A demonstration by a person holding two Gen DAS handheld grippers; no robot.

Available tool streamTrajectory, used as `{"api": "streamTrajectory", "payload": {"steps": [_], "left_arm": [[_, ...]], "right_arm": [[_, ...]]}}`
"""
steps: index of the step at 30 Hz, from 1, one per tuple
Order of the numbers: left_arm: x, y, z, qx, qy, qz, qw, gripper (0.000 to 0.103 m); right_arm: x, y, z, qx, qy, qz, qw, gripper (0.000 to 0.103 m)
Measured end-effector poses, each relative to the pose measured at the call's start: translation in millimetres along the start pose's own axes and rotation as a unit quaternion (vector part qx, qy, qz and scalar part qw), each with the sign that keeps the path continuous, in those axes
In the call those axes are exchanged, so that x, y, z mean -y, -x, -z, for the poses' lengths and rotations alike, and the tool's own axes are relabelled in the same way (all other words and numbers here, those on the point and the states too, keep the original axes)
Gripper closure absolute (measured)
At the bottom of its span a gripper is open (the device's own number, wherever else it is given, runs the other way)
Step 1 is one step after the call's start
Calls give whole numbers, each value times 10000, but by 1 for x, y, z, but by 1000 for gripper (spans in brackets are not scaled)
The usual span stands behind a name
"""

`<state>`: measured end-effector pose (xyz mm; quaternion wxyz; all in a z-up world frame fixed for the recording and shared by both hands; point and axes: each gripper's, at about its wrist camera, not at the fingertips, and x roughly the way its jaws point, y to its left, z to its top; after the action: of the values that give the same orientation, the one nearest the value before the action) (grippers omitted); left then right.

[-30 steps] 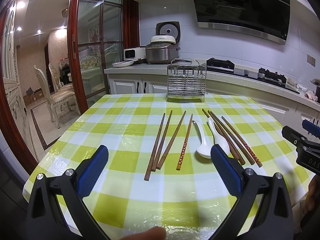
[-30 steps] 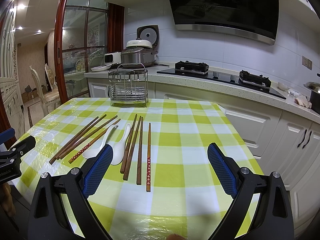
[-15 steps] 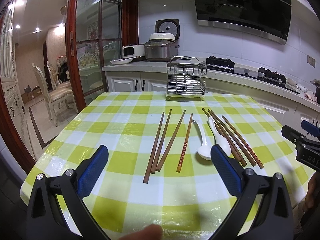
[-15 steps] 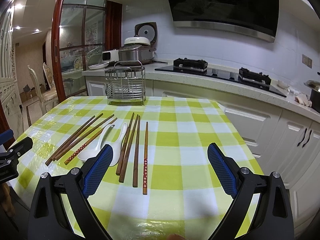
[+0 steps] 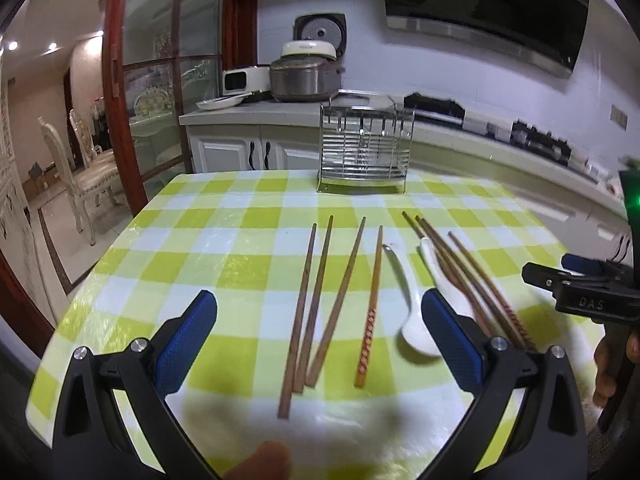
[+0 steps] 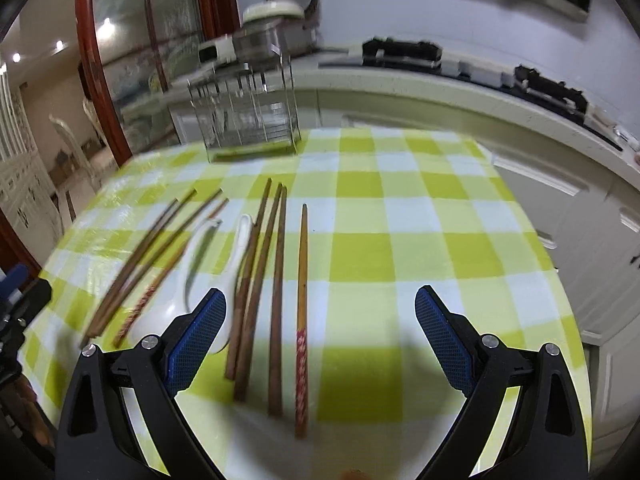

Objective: Organize utensils
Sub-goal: 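Lower the left tool onto a brown chopstick and close it while the right tool grasps another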

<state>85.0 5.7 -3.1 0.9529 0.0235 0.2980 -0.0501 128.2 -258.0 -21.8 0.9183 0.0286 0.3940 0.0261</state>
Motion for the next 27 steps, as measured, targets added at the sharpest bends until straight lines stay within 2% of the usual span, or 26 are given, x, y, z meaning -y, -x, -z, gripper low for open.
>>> {"api": "streamTrajectory", "payload": {"steps": [3, 5, 10, 14, 16, 20, 22, 25, 27], "left_arm": [[-1, -26, -13, -399, -264, -2, 9989, 4], [-6, -44, -21, -602, -265, 42, 9978, 4], [-18, -80, -43, -731, -241, 196, 9968, 5], [-25, -111, -55, -1027, -263, 275, 9940, 25], [-29, -125, -57, -1175, -274, 355, 9921, 29], [-33, -152, -54, -1507, -333, 456, 9870, 46], [-32, -158, -52, -1594, -380, 498, 9852, 47], [-30, -166, -49, -1707, -450, 521, 9829, 53], [-30, -173, -48, -1774, -457, 449, 9820, 62]], "right_arm": [[2, -27, -13, -358, -26, -27, 9994, 14], [5, -41, -22, -521, -58, -64, 9986, 14], [12, -71, -41, -801, -93, -32, 9967, 14], [12, -86, -54, -871, -23, -110, 9961, 14], [11, -93, -59, -902, 9, -55, 9959, 14], [8, -105, -65, -996, 201, 86, 9948, 14], [6, -109, -65, -1035, 281, 120, 9942, 16], [6, -114, -64, -1111, 298, 100, 9933, 19], [6, -117, -64, -1143, 310, 100, 9929, 21]]}}
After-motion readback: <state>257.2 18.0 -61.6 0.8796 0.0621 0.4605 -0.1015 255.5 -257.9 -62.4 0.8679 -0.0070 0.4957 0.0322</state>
